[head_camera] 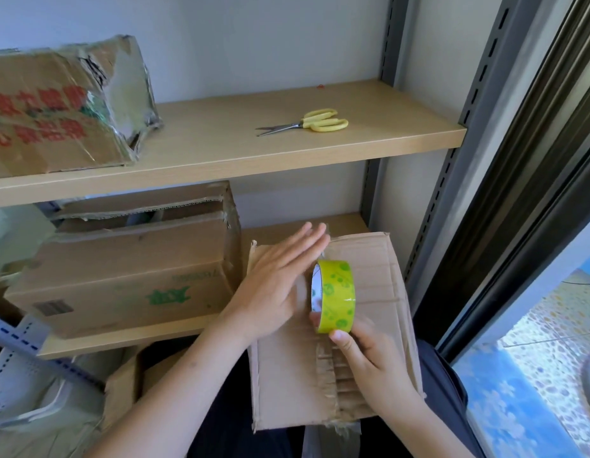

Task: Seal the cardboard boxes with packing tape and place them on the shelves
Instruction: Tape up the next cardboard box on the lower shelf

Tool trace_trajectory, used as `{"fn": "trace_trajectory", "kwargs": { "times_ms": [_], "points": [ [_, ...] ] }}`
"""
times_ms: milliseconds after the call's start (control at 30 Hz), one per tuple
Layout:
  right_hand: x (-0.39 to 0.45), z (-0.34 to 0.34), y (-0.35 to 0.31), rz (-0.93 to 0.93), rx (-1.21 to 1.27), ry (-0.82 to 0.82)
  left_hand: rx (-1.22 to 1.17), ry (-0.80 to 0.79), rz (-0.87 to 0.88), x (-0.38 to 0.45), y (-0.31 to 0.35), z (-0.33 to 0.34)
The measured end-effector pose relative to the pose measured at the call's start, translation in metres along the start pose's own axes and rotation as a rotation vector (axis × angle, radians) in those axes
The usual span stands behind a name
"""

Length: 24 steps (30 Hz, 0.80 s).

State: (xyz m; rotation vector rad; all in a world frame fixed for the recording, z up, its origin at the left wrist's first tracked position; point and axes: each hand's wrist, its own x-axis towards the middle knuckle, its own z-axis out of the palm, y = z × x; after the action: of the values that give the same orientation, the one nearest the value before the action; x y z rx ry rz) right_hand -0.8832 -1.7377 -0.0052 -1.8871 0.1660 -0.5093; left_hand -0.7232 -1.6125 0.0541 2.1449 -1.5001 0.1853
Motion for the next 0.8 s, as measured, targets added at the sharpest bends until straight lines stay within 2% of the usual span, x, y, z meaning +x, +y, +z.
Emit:
{"fn": "trace_trajectory", "kwargs": {
  "times_ms": [167,367,467,600,700,800],
  "points": [
    [0.004,0.002,-0.001,0.058,0.034,0.070,0.106,-0.003,0.045,0.017,-0.020,0.009],
    [-0.009,0.001,-0.040,0.158,0.082,0.185,0.184,-0.023,0.055,0.013,-0.025,0.017],
    [-0.033,0.004,-0.056,0.254,0.025,0.167,0.189,-0.010,0.028,0.013,-0.024,0.019],
    [-0.068,0.004,-0.061,0.451,0.099,0.160,0.224,-0.001,0.037,0.010,-0.023,0.020],
    [-0.078,-0.002,-0.067,0.418,0.091,0.151,0.334,-0.027,0.023,0.003,-0.016,0.021],
    [-0.080,-0.006,-0.076,0.428,0.281,0.144,0.437,0.002,-0.056,-0.010,-0.005,0.021]
  ]
}}
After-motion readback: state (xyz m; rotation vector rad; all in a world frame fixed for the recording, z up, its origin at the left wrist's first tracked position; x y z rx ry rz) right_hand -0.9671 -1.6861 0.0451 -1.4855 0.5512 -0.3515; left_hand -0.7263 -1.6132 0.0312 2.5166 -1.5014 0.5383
